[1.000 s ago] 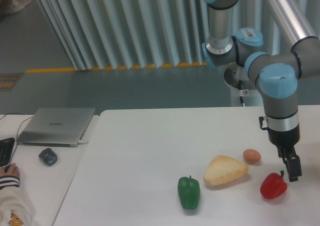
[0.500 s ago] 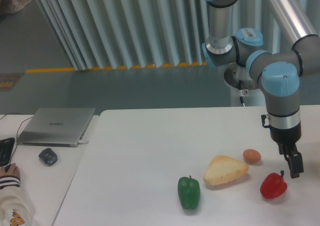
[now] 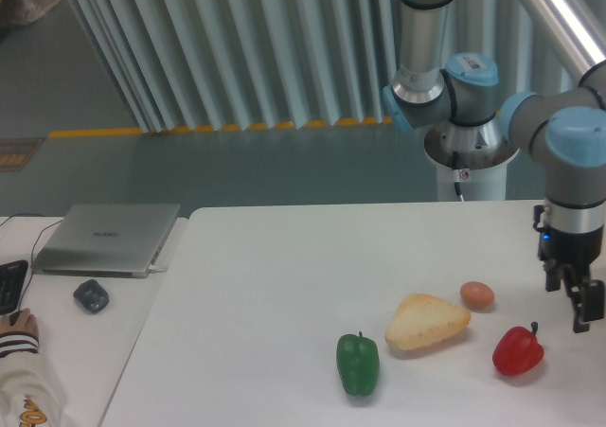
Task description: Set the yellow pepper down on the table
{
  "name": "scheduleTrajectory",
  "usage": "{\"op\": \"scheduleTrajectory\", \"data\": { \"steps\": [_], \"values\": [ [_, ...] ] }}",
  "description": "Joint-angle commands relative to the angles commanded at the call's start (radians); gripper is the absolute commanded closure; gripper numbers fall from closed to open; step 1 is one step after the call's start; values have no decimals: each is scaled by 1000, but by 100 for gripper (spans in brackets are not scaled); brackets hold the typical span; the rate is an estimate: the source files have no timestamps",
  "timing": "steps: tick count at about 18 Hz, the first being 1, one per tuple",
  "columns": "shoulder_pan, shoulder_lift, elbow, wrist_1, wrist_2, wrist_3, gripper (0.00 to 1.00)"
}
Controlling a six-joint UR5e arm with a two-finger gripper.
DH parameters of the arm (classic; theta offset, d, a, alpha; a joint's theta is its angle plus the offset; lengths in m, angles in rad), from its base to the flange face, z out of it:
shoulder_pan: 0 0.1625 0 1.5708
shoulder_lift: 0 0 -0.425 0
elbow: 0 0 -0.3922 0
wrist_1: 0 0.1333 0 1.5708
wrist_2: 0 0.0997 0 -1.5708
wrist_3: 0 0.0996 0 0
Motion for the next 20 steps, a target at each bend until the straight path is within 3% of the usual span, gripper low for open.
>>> {"op": "scheduleTrajectory", "data": {
  "steps": [4,11,14,17,20],
  "values": [
    [9,-3,18,-2,0,32,0],
    [104,-12,28,-3,0,43,0],
    [153,-26,31,-3,-11,-97,0],
    [153,-51,60,0,-38,-450,0],
    [158,-58,68,-2,-106,-564,0]
  ]
}}
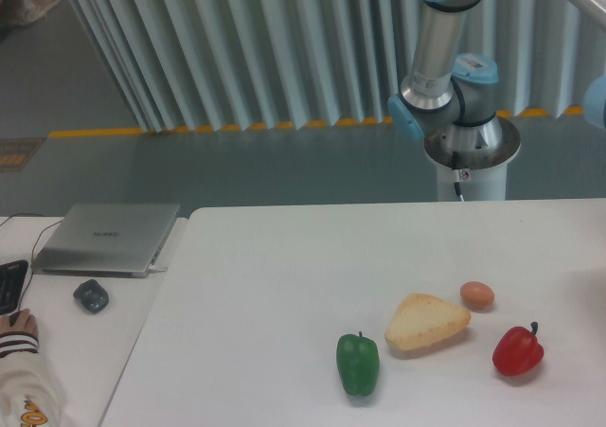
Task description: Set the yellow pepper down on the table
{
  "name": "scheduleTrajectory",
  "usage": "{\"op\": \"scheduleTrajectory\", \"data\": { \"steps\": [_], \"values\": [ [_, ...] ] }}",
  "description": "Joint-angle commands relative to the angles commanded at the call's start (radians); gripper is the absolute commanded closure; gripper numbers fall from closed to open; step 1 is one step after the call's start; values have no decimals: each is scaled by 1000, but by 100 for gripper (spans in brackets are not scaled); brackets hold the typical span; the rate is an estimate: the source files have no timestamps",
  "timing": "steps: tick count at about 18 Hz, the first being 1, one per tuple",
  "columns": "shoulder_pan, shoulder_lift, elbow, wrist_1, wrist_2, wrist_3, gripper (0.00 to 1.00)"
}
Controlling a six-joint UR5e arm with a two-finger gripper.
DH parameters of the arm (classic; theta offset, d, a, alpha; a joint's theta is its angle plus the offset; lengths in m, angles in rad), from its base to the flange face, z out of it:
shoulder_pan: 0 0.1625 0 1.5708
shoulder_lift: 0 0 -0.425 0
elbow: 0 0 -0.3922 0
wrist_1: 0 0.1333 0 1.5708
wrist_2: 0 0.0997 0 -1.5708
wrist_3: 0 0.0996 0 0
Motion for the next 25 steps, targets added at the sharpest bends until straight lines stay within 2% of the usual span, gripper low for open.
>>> {"op": "scheduleTrajectory", "data": {
  "steps": [5,9,12,18,23,25],
  "values": [
    [26,-17,5,8,-3,-87,0],
    [55,-60,49,17,-12,-121,0],
    [95,-89,74,21,-72,-216,0],
    [143,-115,69,21,-80,-249,0],
    [144,-129,69,18,-72,-258,0],
    [144,-146,75,18,-74,-319,0]
  ]
}}
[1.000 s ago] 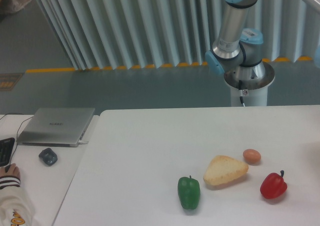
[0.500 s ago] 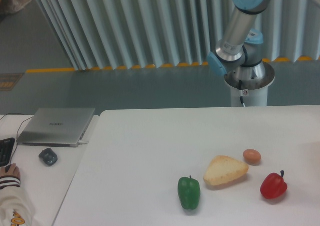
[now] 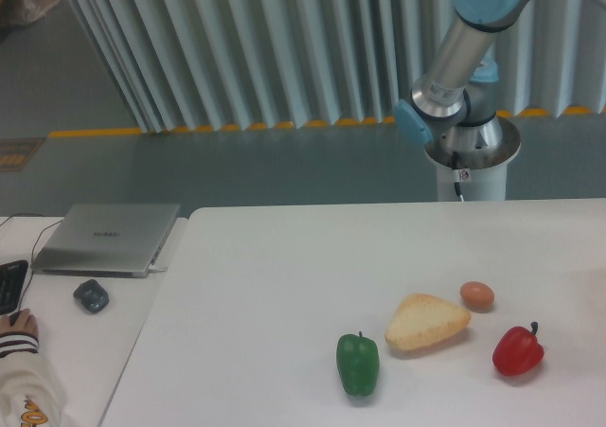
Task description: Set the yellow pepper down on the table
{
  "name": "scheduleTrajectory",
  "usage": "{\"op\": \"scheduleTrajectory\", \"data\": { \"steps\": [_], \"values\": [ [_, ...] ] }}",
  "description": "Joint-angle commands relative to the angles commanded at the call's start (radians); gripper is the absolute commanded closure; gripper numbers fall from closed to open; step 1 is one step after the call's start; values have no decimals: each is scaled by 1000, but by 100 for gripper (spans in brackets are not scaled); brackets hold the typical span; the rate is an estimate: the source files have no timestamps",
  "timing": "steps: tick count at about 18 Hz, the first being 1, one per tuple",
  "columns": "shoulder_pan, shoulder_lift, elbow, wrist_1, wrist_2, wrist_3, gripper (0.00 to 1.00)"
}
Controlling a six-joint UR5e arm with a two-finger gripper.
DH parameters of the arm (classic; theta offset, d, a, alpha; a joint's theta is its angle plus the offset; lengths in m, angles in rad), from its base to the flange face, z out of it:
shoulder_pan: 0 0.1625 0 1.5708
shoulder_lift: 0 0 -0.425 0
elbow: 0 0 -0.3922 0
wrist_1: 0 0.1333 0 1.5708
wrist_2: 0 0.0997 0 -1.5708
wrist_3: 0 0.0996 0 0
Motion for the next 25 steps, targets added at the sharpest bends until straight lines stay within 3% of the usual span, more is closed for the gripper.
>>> {"op": "scheduleTrajectory", "data": {
  "steps": [25],
  "values": [
    [9,-31,5,3,0,-5,0]
  ]
}}
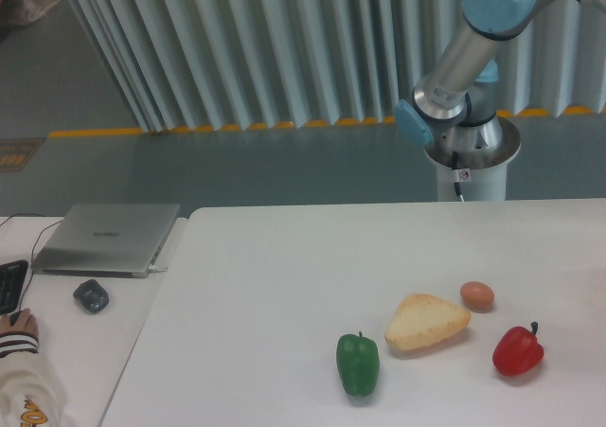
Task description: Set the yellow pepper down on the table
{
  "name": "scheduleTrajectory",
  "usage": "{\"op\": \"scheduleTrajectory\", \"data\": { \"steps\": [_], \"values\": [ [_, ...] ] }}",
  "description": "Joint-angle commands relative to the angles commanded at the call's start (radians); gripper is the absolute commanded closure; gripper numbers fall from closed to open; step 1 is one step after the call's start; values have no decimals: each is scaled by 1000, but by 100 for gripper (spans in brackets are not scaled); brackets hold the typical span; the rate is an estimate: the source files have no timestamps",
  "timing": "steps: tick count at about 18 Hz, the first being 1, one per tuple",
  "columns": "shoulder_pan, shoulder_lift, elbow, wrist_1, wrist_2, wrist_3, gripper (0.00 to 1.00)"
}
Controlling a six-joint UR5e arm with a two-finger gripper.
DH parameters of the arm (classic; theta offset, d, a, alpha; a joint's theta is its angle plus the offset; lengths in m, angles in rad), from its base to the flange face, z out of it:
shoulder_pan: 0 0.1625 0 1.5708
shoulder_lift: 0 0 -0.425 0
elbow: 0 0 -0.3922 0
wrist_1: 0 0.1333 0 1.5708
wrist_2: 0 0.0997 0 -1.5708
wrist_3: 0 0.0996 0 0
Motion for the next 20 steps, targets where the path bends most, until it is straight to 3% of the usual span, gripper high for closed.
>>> {"op": "scheduleTrajectory", "data": {
  "steps": [18,20],
  "values": [
    [11,-2,-17,9,-3,57,0],
    [8,-2,-18,8,0,55,7]
  ]
}}
